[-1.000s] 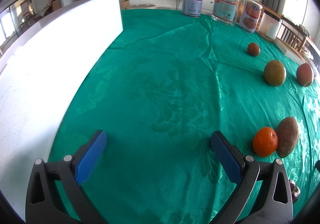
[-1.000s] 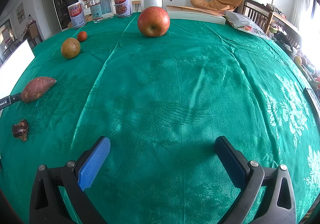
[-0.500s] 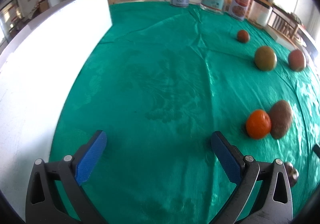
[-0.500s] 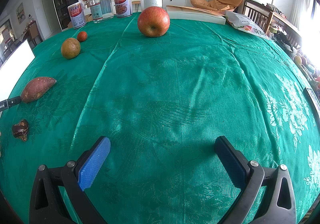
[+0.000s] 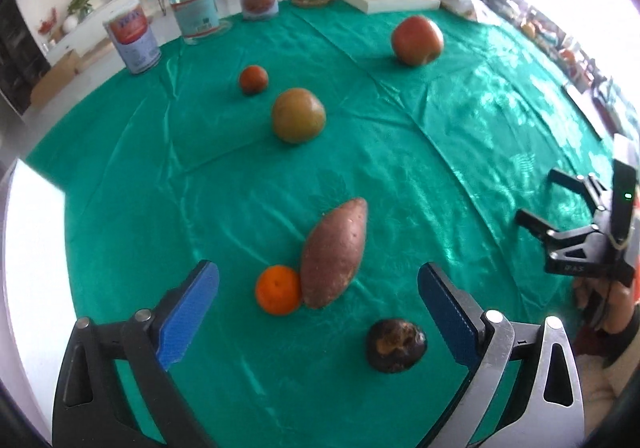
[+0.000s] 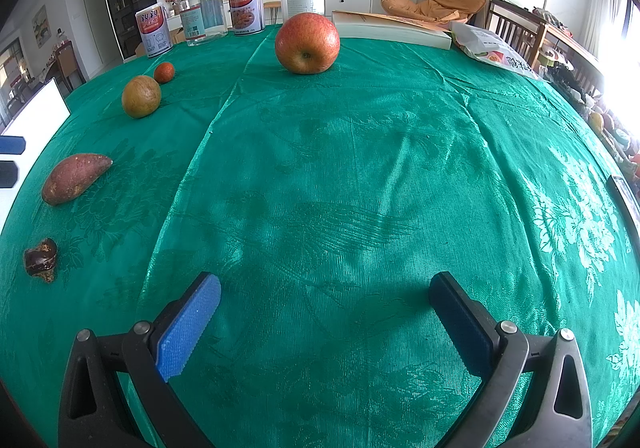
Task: Organize fruits
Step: 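Grasp a sweet potato with the left tool while the right tool grasps the dark passion fruit, then carry both fruits over the white box and open both tools to drop them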
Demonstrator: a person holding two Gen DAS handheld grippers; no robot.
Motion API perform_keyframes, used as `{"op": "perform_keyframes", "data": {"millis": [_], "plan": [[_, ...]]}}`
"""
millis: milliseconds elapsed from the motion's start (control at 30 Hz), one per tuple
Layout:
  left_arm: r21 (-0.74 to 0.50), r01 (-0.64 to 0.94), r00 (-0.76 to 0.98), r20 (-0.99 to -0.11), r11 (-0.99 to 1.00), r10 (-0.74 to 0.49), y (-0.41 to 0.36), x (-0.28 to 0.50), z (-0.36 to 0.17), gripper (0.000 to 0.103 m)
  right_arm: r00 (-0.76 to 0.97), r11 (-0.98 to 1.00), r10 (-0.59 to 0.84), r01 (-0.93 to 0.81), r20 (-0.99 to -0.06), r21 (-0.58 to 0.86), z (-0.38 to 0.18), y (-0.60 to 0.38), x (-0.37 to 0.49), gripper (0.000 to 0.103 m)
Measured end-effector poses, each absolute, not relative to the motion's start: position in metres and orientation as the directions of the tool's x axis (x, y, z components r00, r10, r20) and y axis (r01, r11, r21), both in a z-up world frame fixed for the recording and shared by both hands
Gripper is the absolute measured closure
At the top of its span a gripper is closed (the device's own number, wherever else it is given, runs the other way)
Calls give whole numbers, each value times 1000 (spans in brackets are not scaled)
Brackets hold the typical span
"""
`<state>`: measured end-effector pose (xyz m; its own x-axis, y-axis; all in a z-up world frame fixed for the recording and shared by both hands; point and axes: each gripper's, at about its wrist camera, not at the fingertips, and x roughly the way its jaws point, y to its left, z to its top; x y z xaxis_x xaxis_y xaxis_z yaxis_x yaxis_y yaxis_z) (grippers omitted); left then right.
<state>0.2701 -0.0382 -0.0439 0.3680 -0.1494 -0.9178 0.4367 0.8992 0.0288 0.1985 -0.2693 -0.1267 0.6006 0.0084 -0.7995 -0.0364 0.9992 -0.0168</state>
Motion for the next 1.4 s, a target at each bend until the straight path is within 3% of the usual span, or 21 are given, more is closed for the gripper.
{"op": "perform_keyframes", "data": {"millis": [33,100,167,233,267,300,567,633,700,867,1067,1100,1133,1267,1400], "plan": [[36,442,354,-925,896,-137,-41,274,-52,7,601,999,8,-36,-799,-17,-127,-269,198,0],[31,463,300,-946,886,-123,-50,284,-65,29,601,999,8,-36,-799,-17,-127,-269,199,0],[46,469,252,-964,882,-84,-58,289,-79,31,601,999,8,-36,-799,-17,-127,-269,199,0],[57,455,245,-967,889,-63,-60,294,-88,39,601,999,8,-36,-799,-18,-127,-269,199,0],[38,447,239,-968,894,-78,-61,296,-90,56,601,999,8,-36,-799,-18,-127,-269,199,0],[16,436,230,-968,900,-95,-59,298,-91,60,601,999,8,-37,-799,-18,-127,-269,199,0],[-184,277,377,-882,943,-283,0,275,-45,61,600,999,21,-50,-799,-11,-126,-269,197,0],[-194,255,432,-853,947,-291,24,251,-23,61,575,988,140,-131,-806,78,-120,-258,189,1],[-207,231,477,-828,951,-296,51,224,-7,61,518,930,354,-282,-779,234,-105,-225,174,7],[-244,137,541,-793,960,-279,112,162,8,61,462,824,458,-542,-760,167,-86,-110,160,9],[-288,62,602,-753,956,-266,167,104,24,61,384,820,387,-560,-839,122,-121,-57,189,33],[-287,50,614,-746,956,-257,176,96,27,61,414,826,365,-556,-834,86,-121,-54,188,52],[-291,38,625,-740,956,-250,187,89,31,61,426,831,358,-551,-831,76,-119,-54,189,60],[-304,-29,655,-725,952,-211,231,68,42,61,443,828,388,-552,-808,95,-102,-54,186,60],[-280,-132,683,-721,951,-117,284,57,54,61,388,769,505,-607,-771,198,-55,-30,184,60]]}}
